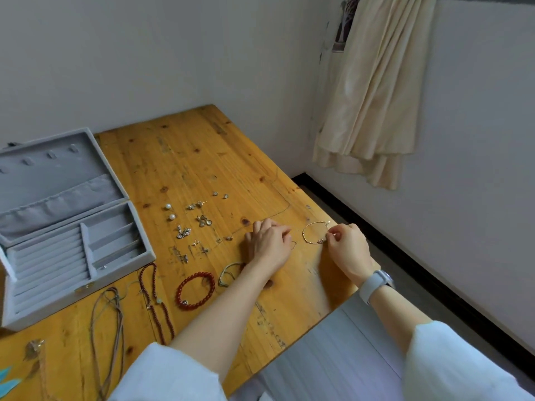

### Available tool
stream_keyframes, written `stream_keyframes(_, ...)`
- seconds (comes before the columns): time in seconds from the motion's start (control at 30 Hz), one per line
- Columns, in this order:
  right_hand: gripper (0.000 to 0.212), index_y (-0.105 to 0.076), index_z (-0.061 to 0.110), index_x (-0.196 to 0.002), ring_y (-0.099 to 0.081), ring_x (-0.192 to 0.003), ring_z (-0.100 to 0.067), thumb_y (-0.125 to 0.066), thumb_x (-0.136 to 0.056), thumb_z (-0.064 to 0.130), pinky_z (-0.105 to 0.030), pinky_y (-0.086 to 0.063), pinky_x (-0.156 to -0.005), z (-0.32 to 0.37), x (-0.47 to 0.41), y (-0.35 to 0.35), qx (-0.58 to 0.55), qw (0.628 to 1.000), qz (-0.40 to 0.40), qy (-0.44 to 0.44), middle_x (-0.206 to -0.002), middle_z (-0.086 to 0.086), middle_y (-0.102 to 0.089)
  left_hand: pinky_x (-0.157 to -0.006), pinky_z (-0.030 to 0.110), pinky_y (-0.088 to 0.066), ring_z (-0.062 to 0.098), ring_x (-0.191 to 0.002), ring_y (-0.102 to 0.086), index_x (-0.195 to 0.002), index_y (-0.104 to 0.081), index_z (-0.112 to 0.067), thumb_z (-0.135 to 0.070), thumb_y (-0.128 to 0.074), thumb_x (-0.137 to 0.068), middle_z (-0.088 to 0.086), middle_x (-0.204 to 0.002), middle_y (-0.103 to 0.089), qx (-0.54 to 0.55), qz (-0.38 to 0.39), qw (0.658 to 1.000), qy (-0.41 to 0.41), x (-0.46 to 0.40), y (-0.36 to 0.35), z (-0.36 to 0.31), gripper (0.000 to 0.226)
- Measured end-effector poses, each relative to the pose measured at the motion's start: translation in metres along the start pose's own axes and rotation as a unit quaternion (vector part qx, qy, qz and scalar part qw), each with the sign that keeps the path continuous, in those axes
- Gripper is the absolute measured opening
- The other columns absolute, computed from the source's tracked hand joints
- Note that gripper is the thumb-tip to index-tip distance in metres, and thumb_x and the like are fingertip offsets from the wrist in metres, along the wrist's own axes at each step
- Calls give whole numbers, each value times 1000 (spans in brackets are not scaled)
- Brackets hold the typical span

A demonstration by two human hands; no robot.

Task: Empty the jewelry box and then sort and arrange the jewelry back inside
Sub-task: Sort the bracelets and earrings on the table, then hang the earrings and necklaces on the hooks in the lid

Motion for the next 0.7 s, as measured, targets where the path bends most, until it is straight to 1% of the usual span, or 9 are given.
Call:
stream_keyframes(0.07,25,-60,6,-111,-49,-104,-26,-47,-93,17,-30,-42,-79,4,5,-2,20,1000,-5,14,-111,-12,-52,-96,35,-22,17,-121,-31,-124,-56,-26,-28,-44,-93,-4,-128,-45,-3,-34,999,-10,9,3,7,33)
stream_keyframes(0.13,25,-59,6,-112,-45,-108,-26,-47,-92,16,-32,-42,-82,9,13,-4,31,999,-15,37,-114,-11,-51,-96,35,-22,16,-121,-32,-124,-56,-24,-26,-44,-93,-5,-128,-47,-4,-54,998,-21,18,9,14,33)
stream_keyframes(0.2,23,-61,6,-108,-45,-108,-26,-49,-90,12,-30,-39,-83,19,22,-8,24,995,-26,90,-113,-11,-53,-98,35,-22,15,-122,-34,-123,-56,-23,-25,-44,-93,-5,-128,-48,-5,-66,997,-32,30,19,23,32)
stream_keyframes(0.27,20,-63,6,-102,-49,-103,-27,-50,-88,7,-31,-40,-83,35,35,-15,-5,989,-19,144,-107,-11,-57,-99,33,-22,13,-122,-36,-121,-58,-23,-25,-45,-93,-6,-128,-49,-4,-80,996,-32,45,34,33,31)
stream_keyframes(0.37,19,-64,7,-100,-54,-93,-25,-50,-88,5,-35,-46,-79,67,64,-29,-55,976,15,209,-98,-9,-61,-98,32,-25,13,-119,-39,-116,-60,-22,-24,-45,-93,-6,-124,-51,12,-94,995,-8,73,58,53,27)
stream_keyframes(0.43,18,-64,9,-100,-55,-90,-21,-49,-89,6,-30,-45,-76,90,90,-40,-87,965,49,244,-94,-6,-62,-98,32,-29,13,-116,-42,-114,-61,-20,-23,-46,-93,-6,-122,-54,20,-111,993,13,98,73,73,26)
stream_keyframes(0.5,18,-63,9,-100,-55,-89,-19,-49,-90,7,-29,-44,-75,111,117,-52,-110,952,88,273,-94,-5,-63,-98,32,-33,14,-113,-45,-112,-63,-18,-21,-48,-93,-4,-119,-56,35,-144,988,48,126,87,96,25)
stream_keyframes(0.6,17,-63,10,-99,-57,-88,-23,-49,-89,8,-34,-48,-76,140,157,-74,-136,925,139,326,-93,-6,-63,-93,23,-35,15,-107,-51,-108,-66,-13,-16,-52,-91,-1,-113,-60,44,-212,971,98,178,104,135,22)
stream_keyframes(0.7,18,-63,11,-101,-56,-89,-20,-49,-90,8,-29,-47,-76,170,194,-94,-143,898,195,368,-95,-5,-62,-88,21,-37,16,-102,-55,-103,-68,-9,-10,-55,-89,3,-107,-62,39,-260,952,155,235,116,174,19)
Point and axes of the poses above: each hand's wrist, its own x-axis away from the middle knuckle, its own y-axis out of the back of the hand, z = x × y, the point moved 1 cm from there along -x, towards the middle knuckle
